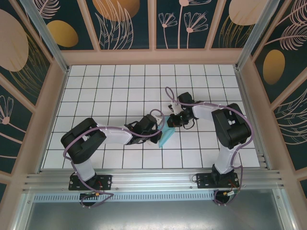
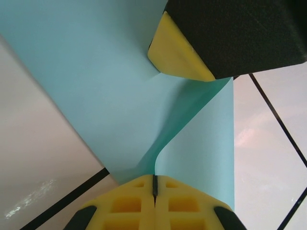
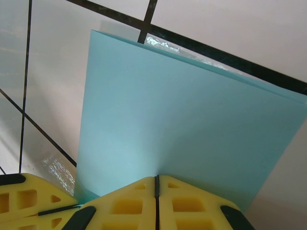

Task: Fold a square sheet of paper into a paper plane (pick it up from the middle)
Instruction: Third fold the triangle at the center of the table.

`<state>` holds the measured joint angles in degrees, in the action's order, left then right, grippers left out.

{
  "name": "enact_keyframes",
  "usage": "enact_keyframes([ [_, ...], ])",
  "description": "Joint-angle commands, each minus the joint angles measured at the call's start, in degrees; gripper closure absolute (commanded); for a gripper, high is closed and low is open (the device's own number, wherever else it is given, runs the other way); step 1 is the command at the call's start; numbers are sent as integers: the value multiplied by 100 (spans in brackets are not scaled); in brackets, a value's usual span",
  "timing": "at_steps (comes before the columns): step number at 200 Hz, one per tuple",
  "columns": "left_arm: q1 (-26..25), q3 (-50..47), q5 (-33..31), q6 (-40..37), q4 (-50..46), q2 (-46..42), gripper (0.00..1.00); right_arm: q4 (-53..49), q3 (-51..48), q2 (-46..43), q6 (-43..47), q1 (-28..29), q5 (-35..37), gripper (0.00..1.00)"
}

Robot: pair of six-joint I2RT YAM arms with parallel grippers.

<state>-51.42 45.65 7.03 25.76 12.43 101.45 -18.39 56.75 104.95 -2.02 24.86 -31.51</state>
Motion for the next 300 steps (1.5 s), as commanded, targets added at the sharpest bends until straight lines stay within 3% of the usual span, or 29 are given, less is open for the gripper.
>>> enact_keyframes([
  [1,39,74,-140,-96,1,22,95,-68,-30,157,0,52,12,92],
  [99,39,93,105,-99,0,183,94,-44,27,65,-58,52,-87,88],
  [131,35,102,54,-132,-70,215,95,37,136,-381,-245,12,-233,85],
  [173,35,104,62,-150,-112,235,95,204,-74,-1321,-820,-127,101,77],
  [197,36,116,87,-142,-96,238,95,512,-644,-1872,-1250,-122,-179,80],
  [213,36,133,112,-141,-68,253,95,1025,-1167,-2085,-1912,-72,-448,88],
  [239,36,172,176,-172,-66,293,95,1912,-1923,-2351,-2915,154,-515,92],
  [300,37,186,239,-211,-96,325,95,2404,-2099,-1709,-3410,514,-425,95],
])
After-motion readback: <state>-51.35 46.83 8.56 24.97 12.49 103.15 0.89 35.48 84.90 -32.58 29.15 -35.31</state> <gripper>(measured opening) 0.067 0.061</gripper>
